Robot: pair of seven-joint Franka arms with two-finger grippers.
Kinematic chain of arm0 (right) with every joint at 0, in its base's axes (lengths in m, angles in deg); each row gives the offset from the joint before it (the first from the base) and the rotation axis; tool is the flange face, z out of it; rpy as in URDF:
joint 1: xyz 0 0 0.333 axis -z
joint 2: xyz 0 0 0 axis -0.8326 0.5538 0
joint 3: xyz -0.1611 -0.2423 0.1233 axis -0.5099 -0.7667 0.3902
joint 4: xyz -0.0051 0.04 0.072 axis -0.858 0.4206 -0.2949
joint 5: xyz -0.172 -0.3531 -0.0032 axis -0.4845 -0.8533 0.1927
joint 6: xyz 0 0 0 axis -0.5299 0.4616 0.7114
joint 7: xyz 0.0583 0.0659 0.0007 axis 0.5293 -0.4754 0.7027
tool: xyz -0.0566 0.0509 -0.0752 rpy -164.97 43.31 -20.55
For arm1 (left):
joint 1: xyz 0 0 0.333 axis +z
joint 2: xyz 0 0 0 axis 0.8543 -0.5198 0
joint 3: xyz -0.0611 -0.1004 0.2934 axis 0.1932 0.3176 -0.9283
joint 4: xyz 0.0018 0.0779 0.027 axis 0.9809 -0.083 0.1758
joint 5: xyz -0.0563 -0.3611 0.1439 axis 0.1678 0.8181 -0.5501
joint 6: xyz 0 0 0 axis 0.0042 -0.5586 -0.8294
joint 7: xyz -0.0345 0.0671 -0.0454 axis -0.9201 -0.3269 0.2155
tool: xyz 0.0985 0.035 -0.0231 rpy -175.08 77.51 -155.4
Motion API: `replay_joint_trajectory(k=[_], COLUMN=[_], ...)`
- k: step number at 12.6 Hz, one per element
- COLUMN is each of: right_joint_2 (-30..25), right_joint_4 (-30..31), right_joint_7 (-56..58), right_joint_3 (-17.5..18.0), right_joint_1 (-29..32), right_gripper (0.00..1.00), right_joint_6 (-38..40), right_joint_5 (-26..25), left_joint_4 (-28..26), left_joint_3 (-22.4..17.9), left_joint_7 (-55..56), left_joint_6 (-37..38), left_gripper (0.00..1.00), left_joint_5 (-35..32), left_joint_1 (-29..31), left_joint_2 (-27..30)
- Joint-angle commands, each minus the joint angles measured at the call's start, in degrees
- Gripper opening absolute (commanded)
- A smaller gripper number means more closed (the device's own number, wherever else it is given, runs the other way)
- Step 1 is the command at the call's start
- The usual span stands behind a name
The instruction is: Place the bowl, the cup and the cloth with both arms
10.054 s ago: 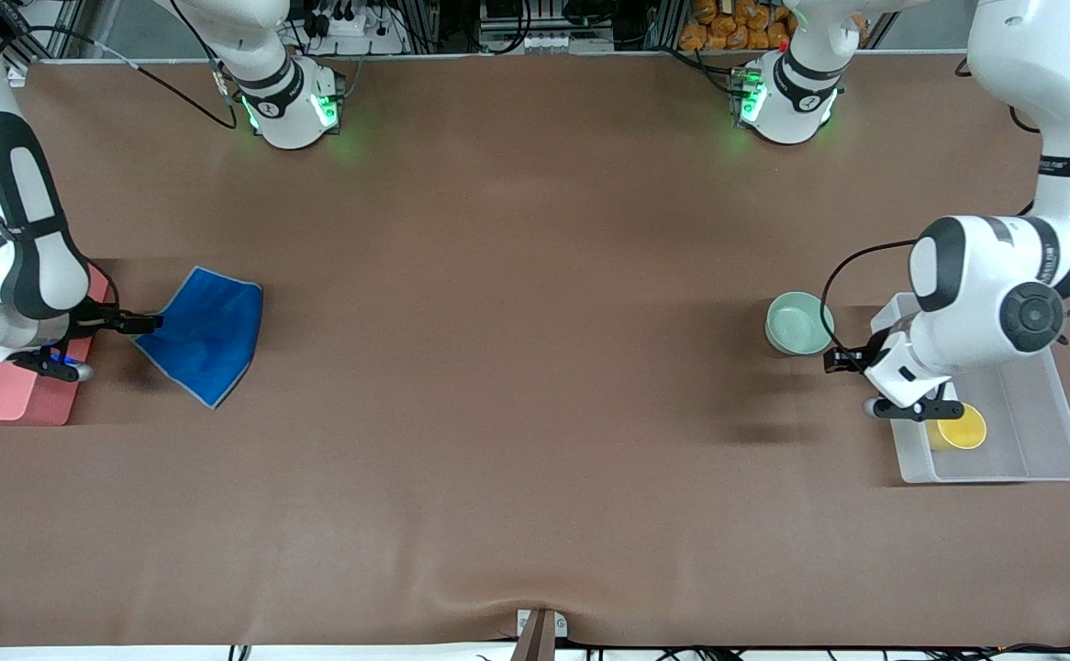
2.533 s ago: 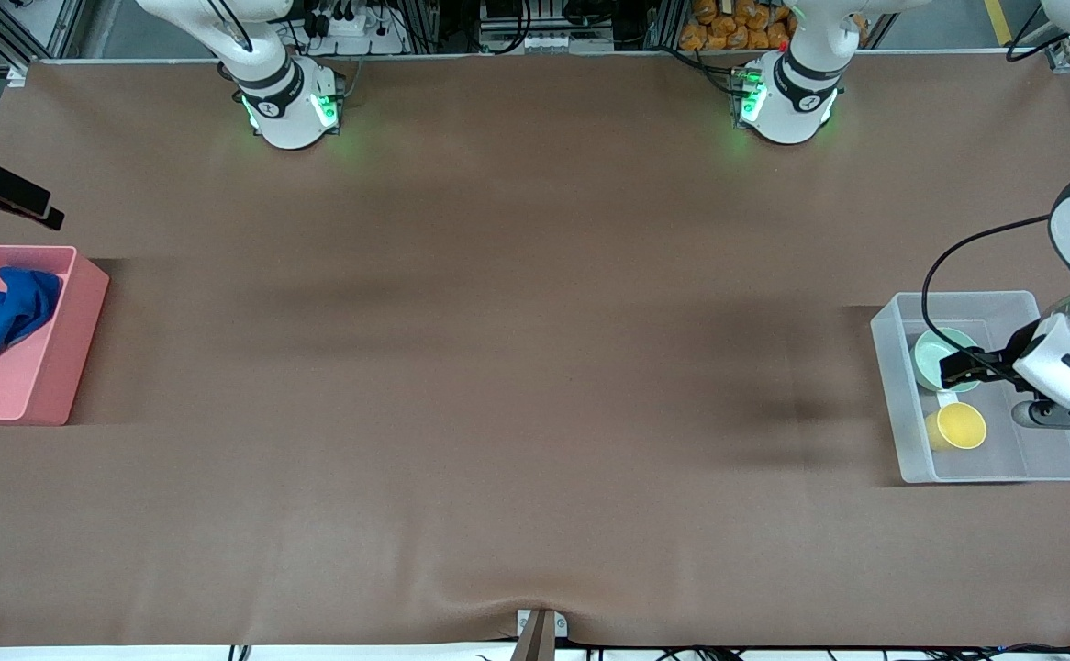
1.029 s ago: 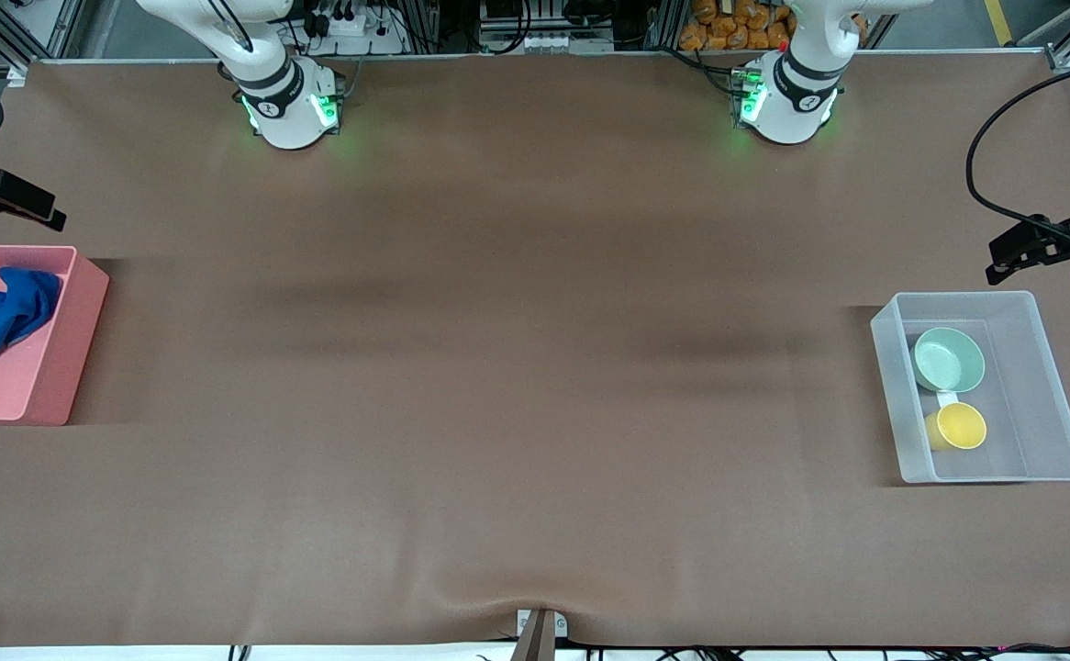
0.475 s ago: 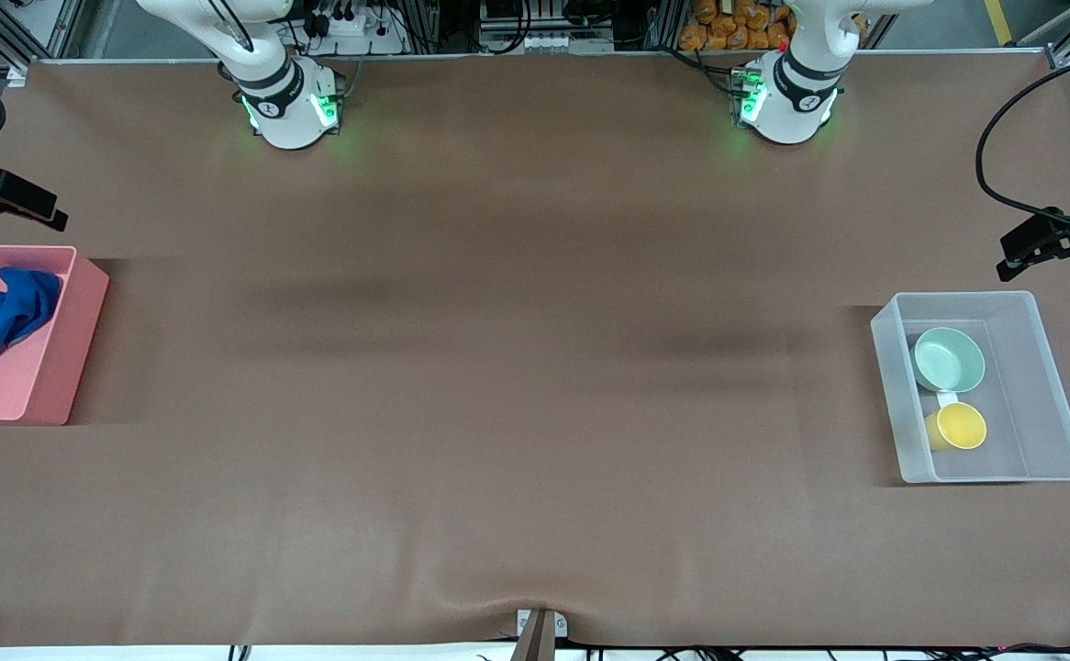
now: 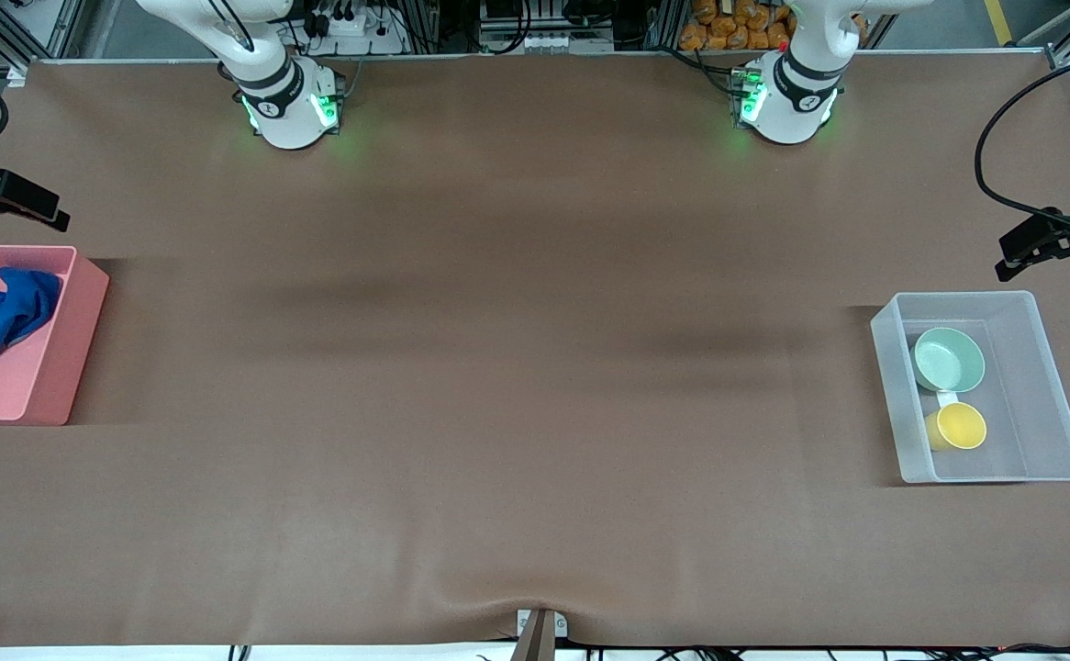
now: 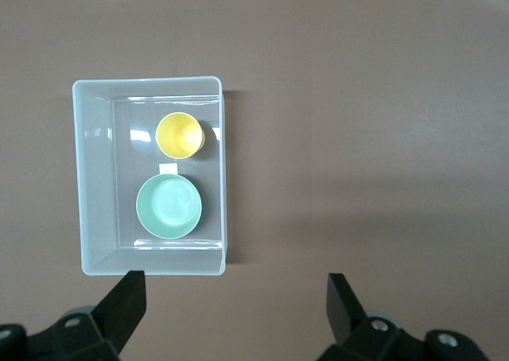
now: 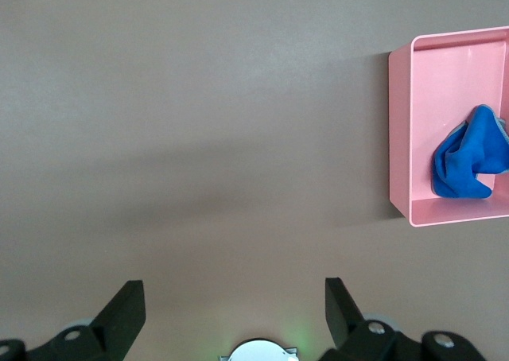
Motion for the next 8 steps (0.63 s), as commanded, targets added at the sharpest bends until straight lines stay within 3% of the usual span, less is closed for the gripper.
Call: replay_joint_trajectory(k=[1, 8], right_joint_2=[-0.4, 0.1], right_joint_4=[0.6, 0.6], right_joint_7=[-0.2, -0.2], right_joint_3=[0.4, 0.4], right_joint_1=[0.1, -0.1], right_gripper=[1.00, 1.00], right_joint_6=[-0.4, -1.3], right_joint_5=[-0.7, -0.7], left_joint_4=[0.5, 0.4], left_joint_3=[-0.1, -0.1], left_joint_7=[0.4, 0.2], left_joint_6=[1.1, 1.1], left_gripper=[1.00, 1.00], left_joint_5=[0.7, 0.9], left_joint_1=[-0.4, -0.3], left_joint_2=[0.2, 0.1])
